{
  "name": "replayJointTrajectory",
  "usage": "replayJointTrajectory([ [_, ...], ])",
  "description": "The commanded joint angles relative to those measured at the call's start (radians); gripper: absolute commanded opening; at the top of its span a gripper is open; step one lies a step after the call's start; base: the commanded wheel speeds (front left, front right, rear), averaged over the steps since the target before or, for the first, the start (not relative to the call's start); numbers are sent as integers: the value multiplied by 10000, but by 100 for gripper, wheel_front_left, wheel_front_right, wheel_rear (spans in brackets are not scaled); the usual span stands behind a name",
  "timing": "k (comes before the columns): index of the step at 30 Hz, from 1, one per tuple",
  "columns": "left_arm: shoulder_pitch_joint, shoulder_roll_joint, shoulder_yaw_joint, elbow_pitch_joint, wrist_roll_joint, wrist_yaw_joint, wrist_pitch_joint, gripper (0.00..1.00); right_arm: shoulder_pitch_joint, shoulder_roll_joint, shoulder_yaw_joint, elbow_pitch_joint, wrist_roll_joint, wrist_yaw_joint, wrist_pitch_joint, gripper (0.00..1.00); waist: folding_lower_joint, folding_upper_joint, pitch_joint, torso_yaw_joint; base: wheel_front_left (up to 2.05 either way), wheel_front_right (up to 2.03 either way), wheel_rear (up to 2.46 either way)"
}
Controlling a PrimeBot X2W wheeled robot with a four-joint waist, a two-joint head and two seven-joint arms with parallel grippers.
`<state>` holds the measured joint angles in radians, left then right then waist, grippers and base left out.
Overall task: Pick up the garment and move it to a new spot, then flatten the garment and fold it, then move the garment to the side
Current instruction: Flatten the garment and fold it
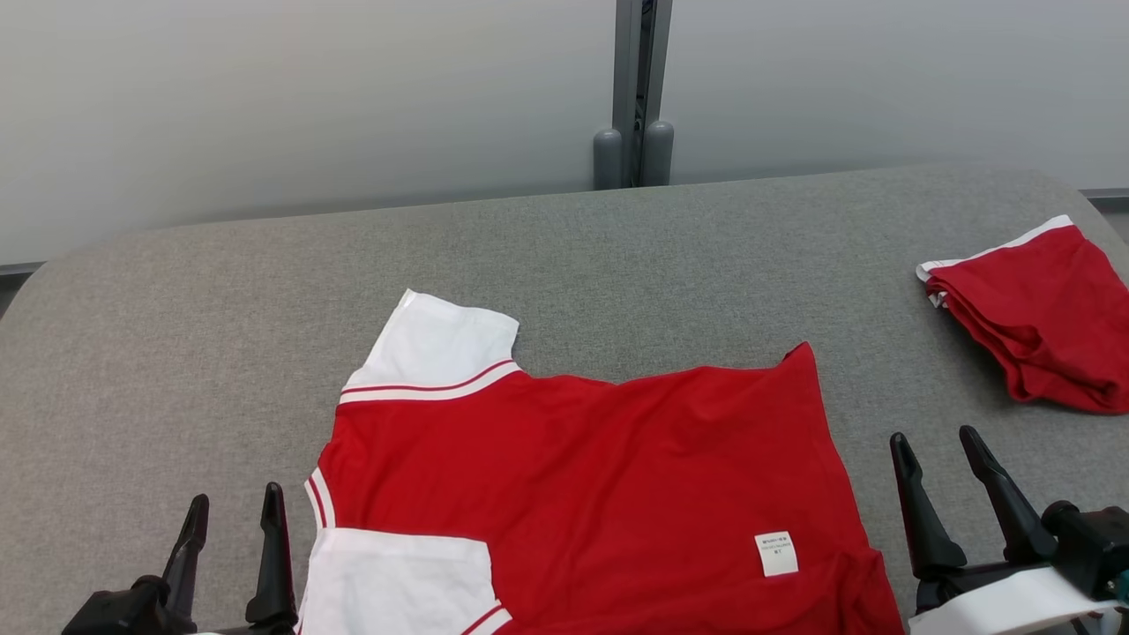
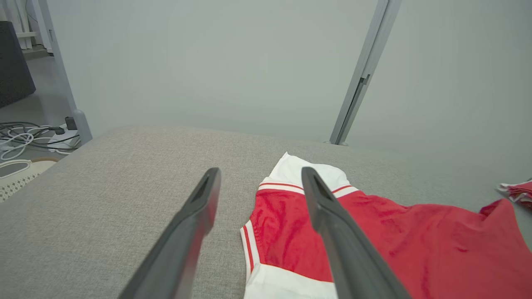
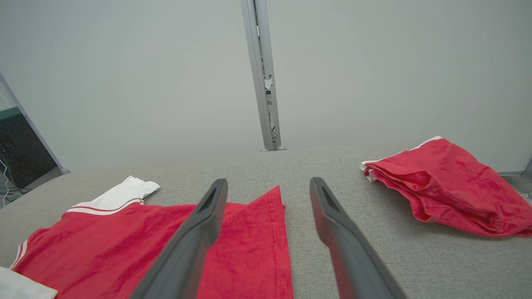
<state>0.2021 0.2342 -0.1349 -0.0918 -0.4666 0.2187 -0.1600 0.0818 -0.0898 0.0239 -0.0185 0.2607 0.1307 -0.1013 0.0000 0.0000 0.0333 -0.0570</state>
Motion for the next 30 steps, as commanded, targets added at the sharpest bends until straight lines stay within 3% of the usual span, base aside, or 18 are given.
replayJointTrajectory([
  [1,-142,96,5,-68,91,79,65,100,-36,28,-52,-103,-57,1,81,100,0,0,49,10,0,0,0],
  [8,-1001,341,-158,-130,215,-118,416,100,-215,116,-161,-299,-13,1,169,100,0,0,511,89,0,0,0],
  [11,-2155,472,-381,16,242,-371,901,100,-425,158,-233,-470,-45,1,221,100,0,0,993,117,0,0,0],
  [14,-4173,659,-751,711,282,-910,1675,100,-930,180,-202,-716,-51,1,273,100,0,0,1796,13,0,0,0],
  [22,-8104,412,-1622,3896,-27,-2257,3134,100,-1768,198,-208,-981,-78,1,176,100,0,0,3177,-263,0,0,0],
  [30,-10503,165,-1828,7496,-369,-2953,3843,100,-2201,245,-102,-1027,-35,1,117,100,0,0,3929,-627,0,0,0],
])
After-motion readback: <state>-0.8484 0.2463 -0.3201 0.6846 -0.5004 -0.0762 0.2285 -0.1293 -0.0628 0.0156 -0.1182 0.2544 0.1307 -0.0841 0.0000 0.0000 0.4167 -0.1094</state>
